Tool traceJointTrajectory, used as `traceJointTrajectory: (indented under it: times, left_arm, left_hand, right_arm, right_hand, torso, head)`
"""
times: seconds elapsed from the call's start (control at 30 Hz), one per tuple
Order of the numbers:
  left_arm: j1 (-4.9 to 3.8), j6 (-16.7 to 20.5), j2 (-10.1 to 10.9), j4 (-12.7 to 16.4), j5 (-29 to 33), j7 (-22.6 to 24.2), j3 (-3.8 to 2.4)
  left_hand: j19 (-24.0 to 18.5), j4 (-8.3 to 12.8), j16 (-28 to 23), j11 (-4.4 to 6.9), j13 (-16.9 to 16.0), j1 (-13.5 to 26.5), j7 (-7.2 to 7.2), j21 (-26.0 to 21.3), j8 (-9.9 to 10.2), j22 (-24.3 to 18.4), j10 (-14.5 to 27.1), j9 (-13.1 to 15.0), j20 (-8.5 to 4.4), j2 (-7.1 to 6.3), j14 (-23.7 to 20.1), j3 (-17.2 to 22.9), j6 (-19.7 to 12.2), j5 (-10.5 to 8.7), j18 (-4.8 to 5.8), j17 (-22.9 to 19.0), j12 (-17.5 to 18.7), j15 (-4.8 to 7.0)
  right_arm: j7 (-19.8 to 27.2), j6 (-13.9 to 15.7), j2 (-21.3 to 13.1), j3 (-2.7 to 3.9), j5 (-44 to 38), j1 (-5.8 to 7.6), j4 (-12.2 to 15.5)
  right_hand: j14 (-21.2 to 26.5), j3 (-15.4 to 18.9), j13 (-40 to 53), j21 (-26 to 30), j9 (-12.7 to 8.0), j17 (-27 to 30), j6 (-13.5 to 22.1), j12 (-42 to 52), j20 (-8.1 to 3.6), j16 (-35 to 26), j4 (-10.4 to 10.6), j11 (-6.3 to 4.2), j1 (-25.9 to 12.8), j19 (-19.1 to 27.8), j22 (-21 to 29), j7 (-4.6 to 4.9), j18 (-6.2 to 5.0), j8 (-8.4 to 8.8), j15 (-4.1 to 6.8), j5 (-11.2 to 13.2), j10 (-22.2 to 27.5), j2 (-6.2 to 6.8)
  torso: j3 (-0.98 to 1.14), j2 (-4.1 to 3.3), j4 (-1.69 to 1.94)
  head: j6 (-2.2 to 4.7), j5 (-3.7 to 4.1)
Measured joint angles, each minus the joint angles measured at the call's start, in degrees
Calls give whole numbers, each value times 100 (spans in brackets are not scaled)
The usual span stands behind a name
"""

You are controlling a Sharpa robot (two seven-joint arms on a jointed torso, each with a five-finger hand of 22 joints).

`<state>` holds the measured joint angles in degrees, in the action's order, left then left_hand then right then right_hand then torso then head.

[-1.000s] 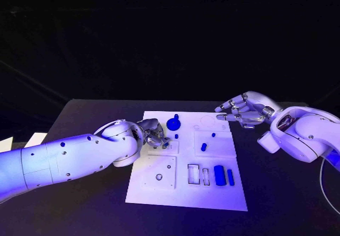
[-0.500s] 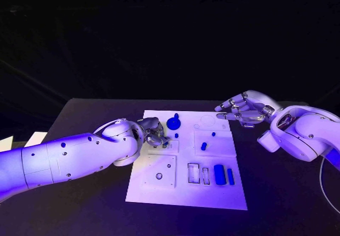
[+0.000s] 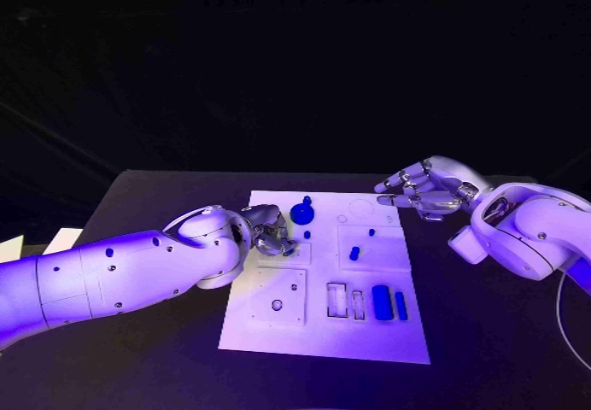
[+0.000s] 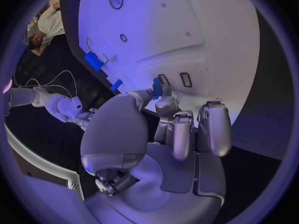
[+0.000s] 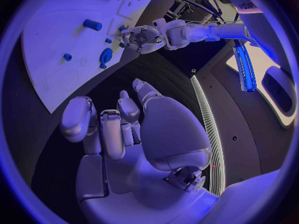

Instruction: Assemble the parts on the task board

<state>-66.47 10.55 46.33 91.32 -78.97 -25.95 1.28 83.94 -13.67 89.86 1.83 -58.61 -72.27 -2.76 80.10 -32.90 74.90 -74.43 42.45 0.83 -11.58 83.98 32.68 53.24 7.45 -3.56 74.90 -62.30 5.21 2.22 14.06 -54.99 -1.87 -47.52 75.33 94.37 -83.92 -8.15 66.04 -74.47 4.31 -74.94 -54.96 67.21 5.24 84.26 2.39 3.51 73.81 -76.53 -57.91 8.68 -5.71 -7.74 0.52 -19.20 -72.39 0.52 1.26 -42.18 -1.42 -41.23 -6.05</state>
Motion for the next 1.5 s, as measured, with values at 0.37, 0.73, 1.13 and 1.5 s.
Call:
traceJointTrajectory:
  times: [0.37,0.73,1.13,1.5]
  left_arm:
    - [0,-100,4,10,-118,70,-7]
    - [-1,-164,12,30,-236,105,-13]
    - [-2,-244,38,64,-302,144,-16]
    - [-1,-323,64,101,-326,170,-16]
  left_hand:
    - [0,26,0,-1,7,-41,12,23,33,4,0,-54,0,-41,0,-26,52,0,0,0,0,0]
    - [0,58,0,-10,14,-76,11,23,78,4,-10,-125,0,-76,0,-58,113,0,0,0,0,0]
    - [0,81,0,-10,20,-90,-10,23,129,3,-10,-200,0,-120,0,-81,174,0,0,4,0,0]
    - [0,98,0,-11,19,-69,-9,23,152,2,-11,-247,0,-160,0,-97,216,0,0,3,0,0]
  right_arm:
    - [14,-4,5,-1,0,-5,-10]
    - [26,-9,5,-1,5,-9,-19]
    - [37,-15,1,-3,9,-15,-25]
    - [42,-20,-6,-5,12,-19,-27]
  right_hand:
    - [0,0,0,21,1,1,0,18,0,0,32,0,-15,0,0,0,0,0,0,-22,0,-15]
    - [0,-2,0,21,1,1,0,22,0,0,65,0,-44,0,8,0,0,0,0,-22,0,-44]
    - [0,-2,0,21,-4,2,0,22,0,0,65,0,-44,0,8,0,0,0,0,-55,0,-44]
    - [0,-2,0,21,-3,2,0,22,0,0,64,0,-44,0,8,0,0,0,0,-55,0,-44]
  torso:
    - [4,0,-1]
    - [5,-1,-4]
    - [5,-1,-2]
    - [5,-1,-1]
  head:
    - [-4,1]
    - [-10,2]
    - [-24,18]
    - [-29,29]
